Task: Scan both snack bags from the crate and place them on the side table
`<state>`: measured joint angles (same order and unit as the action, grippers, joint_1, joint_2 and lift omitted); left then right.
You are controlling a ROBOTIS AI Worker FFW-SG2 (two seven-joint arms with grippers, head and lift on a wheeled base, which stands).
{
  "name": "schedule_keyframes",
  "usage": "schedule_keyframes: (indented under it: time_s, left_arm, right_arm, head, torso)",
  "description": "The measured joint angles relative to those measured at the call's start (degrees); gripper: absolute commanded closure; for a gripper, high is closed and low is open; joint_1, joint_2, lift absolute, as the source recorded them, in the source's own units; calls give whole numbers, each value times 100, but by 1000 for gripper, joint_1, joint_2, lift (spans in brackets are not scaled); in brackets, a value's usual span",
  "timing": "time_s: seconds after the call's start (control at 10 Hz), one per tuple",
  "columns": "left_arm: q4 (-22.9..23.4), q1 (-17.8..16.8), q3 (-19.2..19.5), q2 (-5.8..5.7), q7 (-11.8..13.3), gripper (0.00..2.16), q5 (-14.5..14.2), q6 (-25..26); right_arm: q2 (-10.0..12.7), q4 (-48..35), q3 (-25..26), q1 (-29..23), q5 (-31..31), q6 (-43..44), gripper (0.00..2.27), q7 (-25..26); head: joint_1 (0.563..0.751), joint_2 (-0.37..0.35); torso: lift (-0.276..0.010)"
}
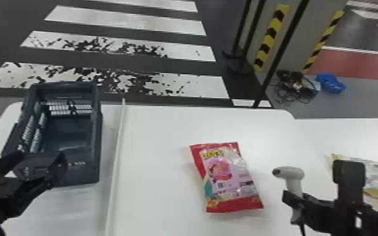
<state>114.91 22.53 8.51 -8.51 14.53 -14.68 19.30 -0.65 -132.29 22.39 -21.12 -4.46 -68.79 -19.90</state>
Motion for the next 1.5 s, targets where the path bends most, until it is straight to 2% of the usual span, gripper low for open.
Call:
schedule_keyframes:
  time_s: [0.4,0.7,1.2,1.5]
  left_arm:
    - [-91,-88,-54,-2,-3,87,-2,0]
    - [-137,-121,-64,-9,-11,87,-20,0]
    - [-153,-152,-147,-11,-6,87,-26,-18]
    - [-149,-147,-166,-41,-12,87,-27,-18]
  right_arm:
    - [64,-1070,-603,-525,-19,-1005,2256,283]
    - [65,-1627,-1125,-641,-69,-1718,2260,359]
    - [65,-1861,-2346,-552,-661,-2057,2256,567]
    - [65,-1753,-2606,-338,-808,-1991,2256,566]
  head:
    - [695,-106]
    - [695,-46]
    - [695,38]
    - [695,58]
  torso:
    - [-95]
    - [-95]
    - [-95]
    - [-95]
